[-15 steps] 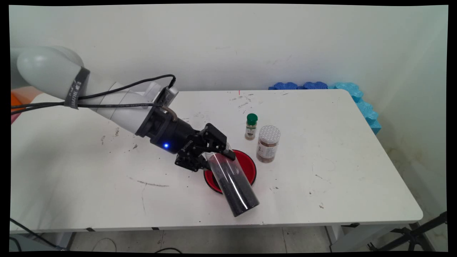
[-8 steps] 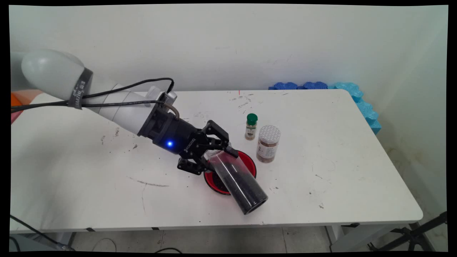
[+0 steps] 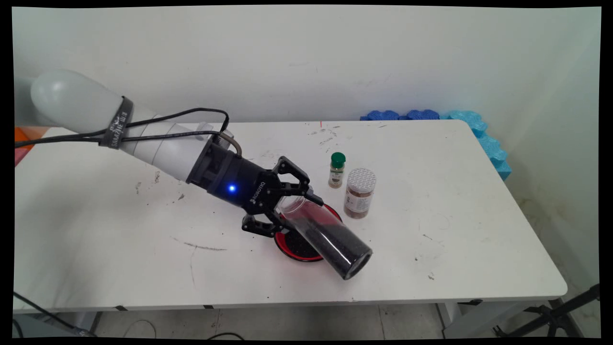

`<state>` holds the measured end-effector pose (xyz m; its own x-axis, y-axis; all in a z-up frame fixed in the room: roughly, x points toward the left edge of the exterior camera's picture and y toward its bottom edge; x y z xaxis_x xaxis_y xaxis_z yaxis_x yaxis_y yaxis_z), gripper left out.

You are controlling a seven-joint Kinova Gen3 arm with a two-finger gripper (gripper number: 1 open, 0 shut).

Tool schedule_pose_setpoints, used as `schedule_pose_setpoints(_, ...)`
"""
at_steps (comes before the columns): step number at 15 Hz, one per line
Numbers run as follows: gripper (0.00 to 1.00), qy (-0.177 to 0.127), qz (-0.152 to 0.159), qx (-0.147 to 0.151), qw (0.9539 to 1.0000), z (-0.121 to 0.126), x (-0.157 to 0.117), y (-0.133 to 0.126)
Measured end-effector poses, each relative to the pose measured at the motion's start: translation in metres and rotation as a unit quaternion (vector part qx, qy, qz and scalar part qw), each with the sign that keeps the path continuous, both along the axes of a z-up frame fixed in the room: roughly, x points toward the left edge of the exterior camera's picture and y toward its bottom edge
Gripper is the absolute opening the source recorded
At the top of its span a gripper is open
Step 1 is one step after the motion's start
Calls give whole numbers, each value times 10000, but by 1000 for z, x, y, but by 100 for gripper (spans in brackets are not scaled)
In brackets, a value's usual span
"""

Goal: Pour the black seasoning powder in the red bowl

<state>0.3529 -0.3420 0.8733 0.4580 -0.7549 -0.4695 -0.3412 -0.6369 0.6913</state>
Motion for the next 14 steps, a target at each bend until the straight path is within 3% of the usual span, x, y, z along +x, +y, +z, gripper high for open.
schedule_pose_setpoints(14,0,535,638,873,9927,-11,-2,-1)
